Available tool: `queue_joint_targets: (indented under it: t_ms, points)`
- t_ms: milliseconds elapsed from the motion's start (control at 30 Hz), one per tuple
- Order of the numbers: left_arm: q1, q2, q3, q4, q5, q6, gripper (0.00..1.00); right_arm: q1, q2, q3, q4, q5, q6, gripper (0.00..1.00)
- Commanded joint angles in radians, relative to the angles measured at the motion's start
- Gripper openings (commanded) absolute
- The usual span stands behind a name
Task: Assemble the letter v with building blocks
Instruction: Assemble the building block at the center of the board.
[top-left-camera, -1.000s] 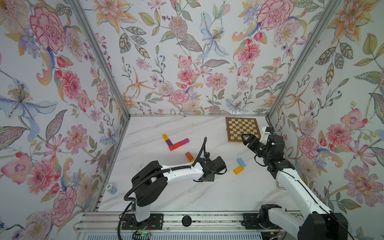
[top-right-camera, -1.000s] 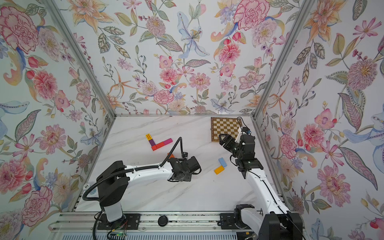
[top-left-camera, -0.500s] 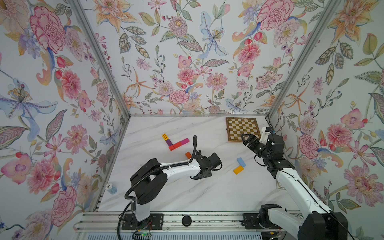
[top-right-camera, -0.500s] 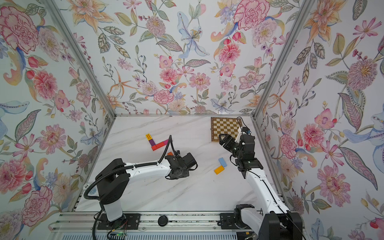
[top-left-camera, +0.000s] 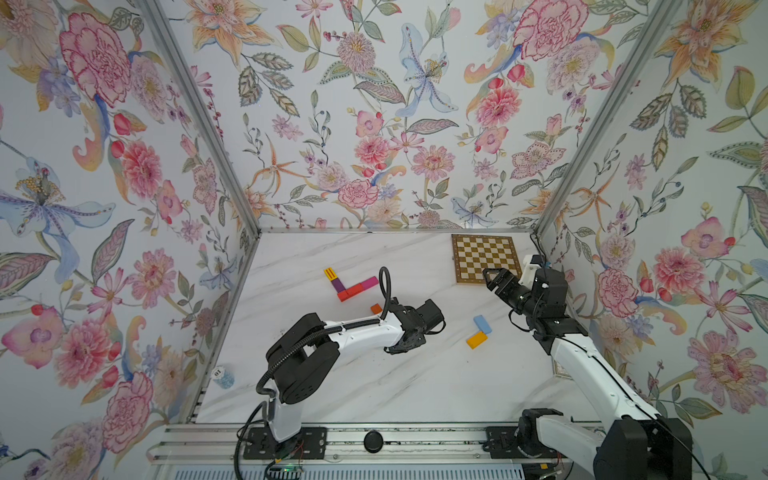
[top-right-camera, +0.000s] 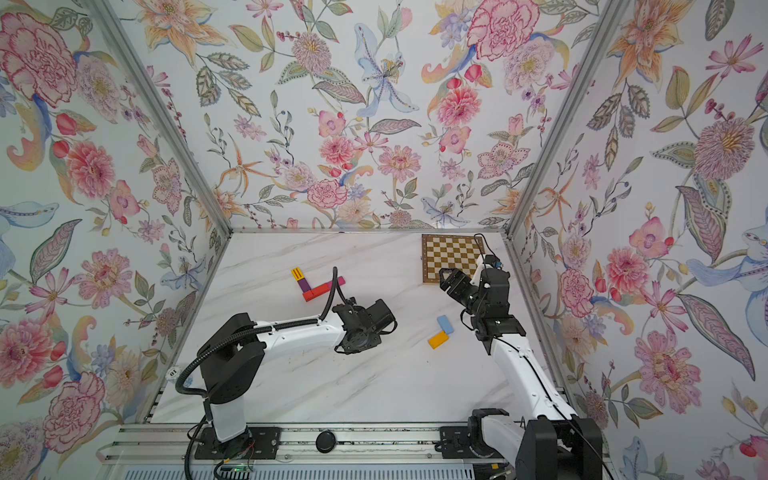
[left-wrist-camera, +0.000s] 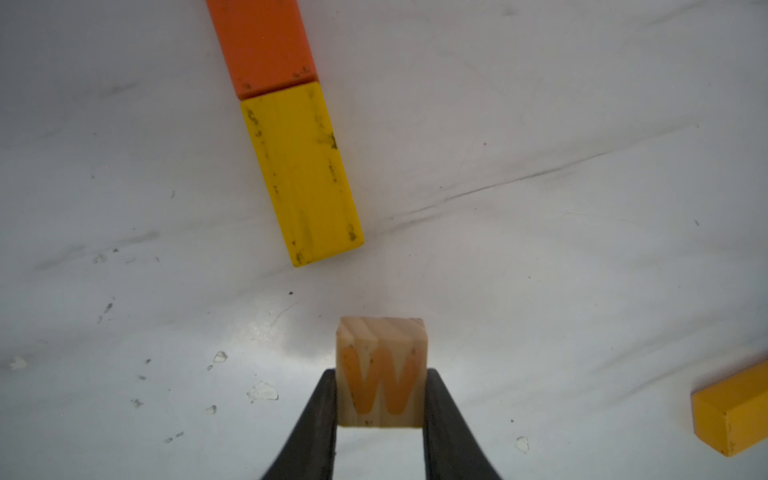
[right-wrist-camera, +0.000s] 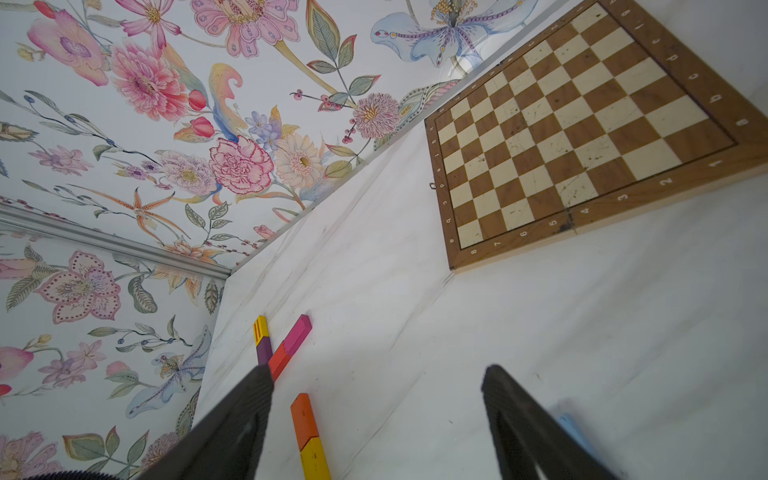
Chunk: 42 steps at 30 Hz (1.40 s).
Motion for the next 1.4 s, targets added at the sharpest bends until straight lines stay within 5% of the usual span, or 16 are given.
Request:
queue_joint_targets:
  t_ms: [0,833,933,1367]
  points:
    - [0.014,0.032,0.011,-0.039,0.001,-0.053,0.09,-0.009,0.004,-0.016,0.03,-0.017,-0.017,0.81]
    - [0.056,0.084,0.021,-0.007,0.021,-0.071,0.27,-0.049,0.025,-0.036,0.048,-0.044,-0.01,0.82]
    - [0.055,0.081,0.017,-0.005,0.024,-0.076,0.5,-0.052,0.025,-0.037,0.048,-0.046,-0.01,0.82]
    - [0.047,-0.025,-0.032,0.018,-0.025,-0.097,0.7,-0.055,0.037,-0.039,0.053,-0.047,-0.009,0.82]
